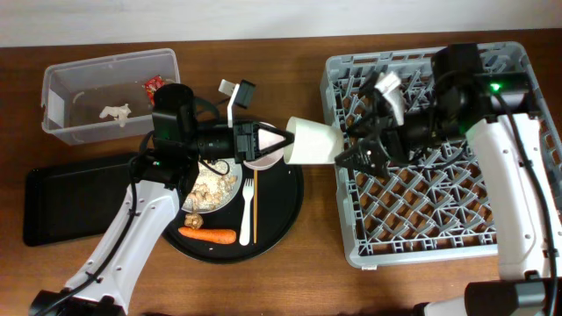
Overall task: Sort waste into correct bins and load items into the dishwasher rack
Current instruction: 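Hand the white cup from the left gripper to the right gripper, then place the white cup upside down in the rack beside the blue cup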
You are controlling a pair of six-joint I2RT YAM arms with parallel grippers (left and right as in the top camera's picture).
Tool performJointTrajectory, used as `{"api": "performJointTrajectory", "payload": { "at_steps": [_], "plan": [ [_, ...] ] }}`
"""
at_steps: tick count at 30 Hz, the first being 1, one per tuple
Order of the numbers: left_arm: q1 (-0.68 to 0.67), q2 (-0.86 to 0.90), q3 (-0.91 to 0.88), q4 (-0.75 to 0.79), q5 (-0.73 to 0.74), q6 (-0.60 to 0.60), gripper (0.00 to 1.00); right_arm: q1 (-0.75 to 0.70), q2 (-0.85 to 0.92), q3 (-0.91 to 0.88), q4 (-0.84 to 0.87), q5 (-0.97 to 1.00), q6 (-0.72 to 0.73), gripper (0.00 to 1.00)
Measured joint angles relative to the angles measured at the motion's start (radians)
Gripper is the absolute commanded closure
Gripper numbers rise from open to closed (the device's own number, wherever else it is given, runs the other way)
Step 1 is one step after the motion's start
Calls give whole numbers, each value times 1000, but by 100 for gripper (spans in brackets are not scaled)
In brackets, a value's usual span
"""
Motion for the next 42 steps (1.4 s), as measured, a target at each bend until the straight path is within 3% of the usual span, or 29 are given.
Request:
{"api": "performJointTrajectory", "payload": {
  "at_steps": [6, 11, 19, 20, 23, 25, 28, 32, 33, 36, 42],
  "plan": [
    [0, 0, 0, 1, 27, -30, 100, 85, 0, 0, 29, -33, -33, 2],
    [-2, 0, 0, 5, 50, -42, 100, 112, 0, 0, 47, -34, -39, 30],
    [-2, 0, 0, 5, 65, -45, 100, 112, 0, 0, 57, -26, -51, 34],
    [-2, 0, 0, 6, 65, -45, 95, 112, 0, 0, 61, -26, -51, 35],
    [-2, 0, 0, 8, 61, -50, 63, 112, 0, 0, 69, -28, -51, 35],
    [-3, 0, 0, 8, 61, -47, 55, 112, 0, 0, 73, -21, -46, 35],
    [-4, 0, 0, 2, 61, -43, 53, 112, 0, 0, 73, 41, 3, 36],
    [-3, 0, 5, -122, 27, 24, 50, 108, -1, 0, 71, 244, 160, 36],
    [-2, 0, 12, -264, -39, 88, 50, 103, -1, 0, 71, 296, 197, 36],
    [-5, 0, 13, -502, -213, 197, 49, 61, -1, 0, 69, 430, 317, 36],
    [-7, 0, 11, -760, -691, 312, 47, -105, -1, 3, 43, 628, 528, 39]
  ]
}}
